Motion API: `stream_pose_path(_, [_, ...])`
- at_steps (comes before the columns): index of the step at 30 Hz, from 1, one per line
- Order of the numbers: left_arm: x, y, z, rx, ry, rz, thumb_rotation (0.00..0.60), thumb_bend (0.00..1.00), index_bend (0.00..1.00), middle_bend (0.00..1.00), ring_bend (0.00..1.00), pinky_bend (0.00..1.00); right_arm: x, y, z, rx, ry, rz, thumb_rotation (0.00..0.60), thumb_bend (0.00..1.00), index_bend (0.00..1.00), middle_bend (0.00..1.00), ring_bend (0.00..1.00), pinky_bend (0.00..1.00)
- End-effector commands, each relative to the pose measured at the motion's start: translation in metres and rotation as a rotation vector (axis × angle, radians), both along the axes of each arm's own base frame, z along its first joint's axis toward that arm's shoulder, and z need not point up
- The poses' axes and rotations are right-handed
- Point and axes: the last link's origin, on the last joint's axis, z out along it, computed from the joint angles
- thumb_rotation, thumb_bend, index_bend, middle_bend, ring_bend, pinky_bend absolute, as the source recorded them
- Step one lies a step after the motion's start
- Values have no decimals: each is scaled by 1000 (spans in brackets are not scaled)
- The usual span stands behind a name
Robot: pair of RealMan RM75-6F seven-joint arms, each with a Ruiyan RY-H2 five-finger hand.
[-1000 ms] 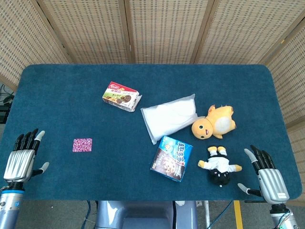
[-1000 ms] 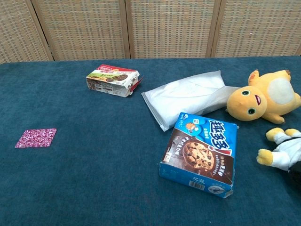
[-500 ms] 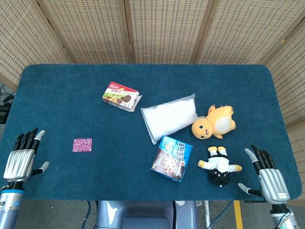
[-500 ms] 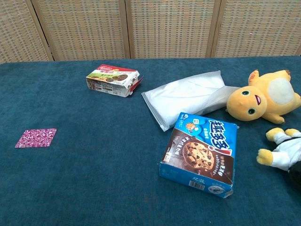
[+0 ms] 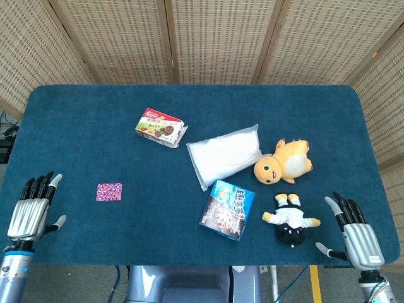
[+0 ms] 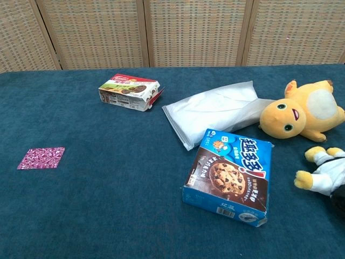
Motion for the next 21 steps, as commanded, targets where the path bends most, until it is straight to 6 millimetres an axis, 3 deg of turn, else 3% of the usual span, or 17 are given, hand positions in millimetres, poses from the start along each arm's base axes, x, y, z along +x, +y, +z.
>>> stream_pose_path(1, [0, 0, 0, -10, 3, 3, 600, 351, 0, 0, 0, 0, 0, 0, -1, 3, 1, 2, 600, 109, 43, 0, 0, 0])
stream_pose_path(7, [1, 1, -3, -44, 24, 14, 600, 508, 0, 0, 0, 0, -1, 0, 1, -2, -8, -2, 600, 109, 43, 0, 0, 0])
stream_pose_path(12, [5, 6, -7, -74, 44, 17, 600, 542, 0, 0, 0, 0, -2, -1, 4, -9, -20, -8, 600, 105, 43, 0, 0, 0])
stream_pose_path(21, [10, 14, -11, -125, 97, 21, 600, 807, 0, 0, 0, 0, -3, -1, 3, 0, -25, -12, 600, 106, 43, 0, 0, 0])
